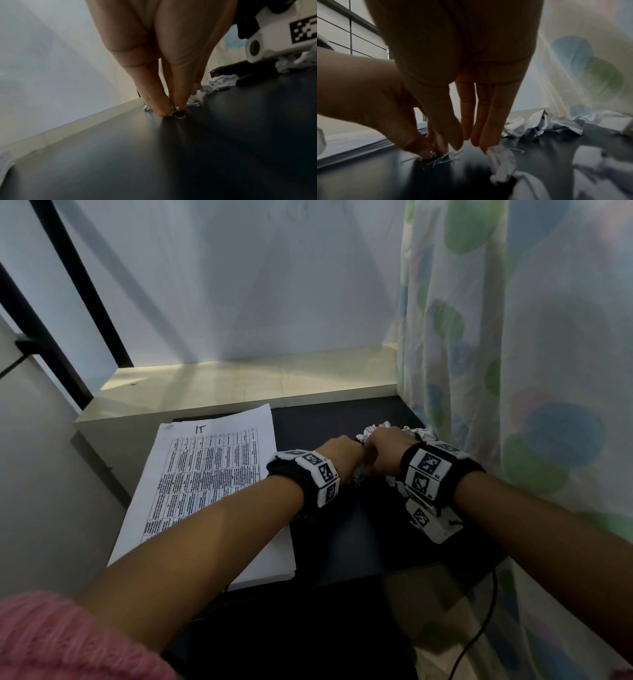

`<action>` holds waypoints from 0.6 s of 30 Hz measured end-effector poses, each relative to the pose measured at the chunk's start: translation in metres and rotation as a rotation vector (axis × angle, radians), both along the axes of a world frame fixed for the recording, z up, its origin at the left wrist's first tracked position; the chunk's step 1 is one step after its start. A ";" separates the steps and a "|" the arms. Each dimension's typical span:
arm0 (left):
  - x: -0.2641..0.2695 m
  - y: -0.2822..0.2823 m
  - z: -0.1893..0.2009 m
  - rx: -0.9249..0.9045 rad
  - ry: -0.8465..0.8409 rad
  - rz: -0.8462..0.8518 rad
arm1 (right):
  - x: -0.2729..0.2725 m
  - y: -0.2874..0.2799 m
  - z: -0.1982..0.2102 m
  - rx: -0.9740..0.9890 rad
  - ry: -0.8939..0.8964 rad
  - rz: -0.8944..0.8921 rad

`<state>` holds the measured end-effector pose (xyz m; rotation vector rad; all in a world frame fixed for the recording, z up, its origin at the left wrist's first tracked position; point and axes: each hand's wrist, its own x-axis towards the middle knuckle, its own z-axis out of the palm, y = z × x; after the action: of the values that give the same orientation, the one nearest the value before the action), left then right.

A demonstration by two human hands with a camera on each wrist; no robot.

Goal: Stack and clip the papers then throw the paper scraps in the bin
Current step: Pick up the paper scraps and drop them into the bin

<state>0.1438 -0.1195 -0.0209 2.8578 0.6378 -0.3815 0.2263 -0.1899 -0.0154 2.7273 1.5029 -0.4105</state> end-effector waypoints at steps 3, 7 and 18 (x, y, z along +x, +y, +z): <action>-0.001 -0.001 0.001 0.037 0.027 -0.040 | -0.003 0.000 0.000 0.013 -0.008 -0.002; -0.001 -0.001 0.004 0.045 0.024 -0.043 | -0.003 -0.001 0.001 0.030 0.014 0.001; -0.016 0.036 0.011 -0.200 -0.284 0.187 | -0.009 0.001 -0.001 0.065 0.090 0.038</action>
<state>0.1282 -0.0832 -0.0103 2.5676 0.7547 -0.0077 0.2173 -0.1890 -0.0165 2.7589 1.6144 -0.4983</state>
